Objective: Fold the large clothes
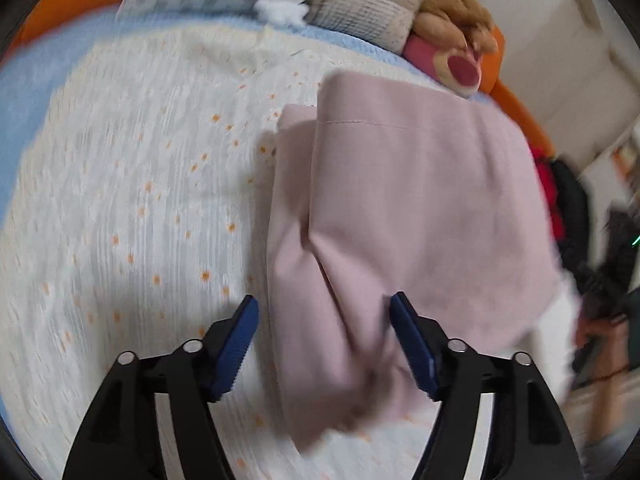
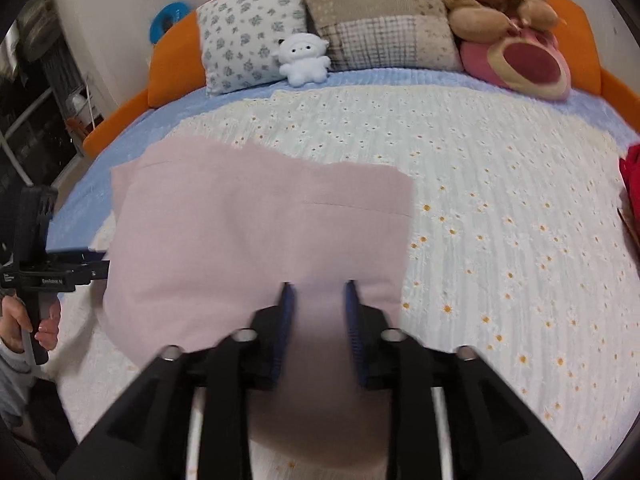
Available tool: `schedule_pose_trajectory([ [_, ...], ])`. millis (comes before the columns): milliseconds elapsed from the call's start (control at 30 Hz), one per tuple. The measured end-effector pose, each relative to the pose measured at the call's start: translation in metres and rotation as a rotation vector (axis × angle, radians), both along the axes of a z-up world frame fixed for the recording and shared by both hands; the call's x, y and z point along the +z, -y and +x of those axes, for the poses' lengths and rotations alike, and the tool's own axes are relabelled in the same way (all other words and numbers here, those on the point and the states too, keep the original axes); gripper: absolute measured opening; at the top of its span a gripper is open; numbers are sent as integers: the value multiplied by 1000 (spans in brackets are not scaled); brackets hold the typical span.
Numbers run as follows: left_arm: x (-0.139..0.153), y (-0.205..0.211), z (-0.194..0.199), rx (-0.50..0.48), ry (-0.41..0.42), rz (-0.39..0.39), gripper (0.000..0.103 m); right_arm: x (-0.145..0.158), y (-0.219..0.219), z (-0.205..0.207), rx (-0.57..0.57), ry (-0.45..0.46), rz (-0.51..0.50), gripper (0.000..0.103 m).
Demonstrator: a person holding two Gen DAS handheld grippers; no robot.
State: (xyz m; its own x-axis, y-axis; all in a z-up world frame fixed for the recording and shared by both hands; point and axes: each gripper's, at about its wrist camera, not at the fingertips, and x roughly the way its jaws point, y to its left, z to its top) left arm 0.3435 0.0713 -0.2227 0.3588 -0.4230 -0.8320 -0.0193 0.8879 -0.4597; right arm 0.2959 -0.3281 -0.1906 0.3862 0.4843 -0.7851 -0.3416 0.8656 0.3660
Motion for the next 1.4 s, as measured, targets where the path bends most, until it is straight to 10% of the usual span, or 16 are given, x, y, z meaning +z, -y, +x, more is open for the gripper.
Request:
schedule_pose_trajectory([
  [133,13,-32,-22,12,-60,-178,78,7,57,0,-89,-188,295,81],
  [367,-30,-35,-26,25,-217,-307,78,-56,83,7,-124,-550,438,81],
  [600,-56,-18,-10,20,-261,-486,78,-90,60,29,-92,-691,617,86],
  [1100,-64,25,35,2,-386,-424,100,-105,6,73,-122,-783,522,99],
  [1267,-57,39,36,38,-395,-317,94,-97,7,66,-101,-712,478,71],
  [1400,-40,49,38,85,-360,-261,61,-88,9,58,-78,-649,498,50],
])
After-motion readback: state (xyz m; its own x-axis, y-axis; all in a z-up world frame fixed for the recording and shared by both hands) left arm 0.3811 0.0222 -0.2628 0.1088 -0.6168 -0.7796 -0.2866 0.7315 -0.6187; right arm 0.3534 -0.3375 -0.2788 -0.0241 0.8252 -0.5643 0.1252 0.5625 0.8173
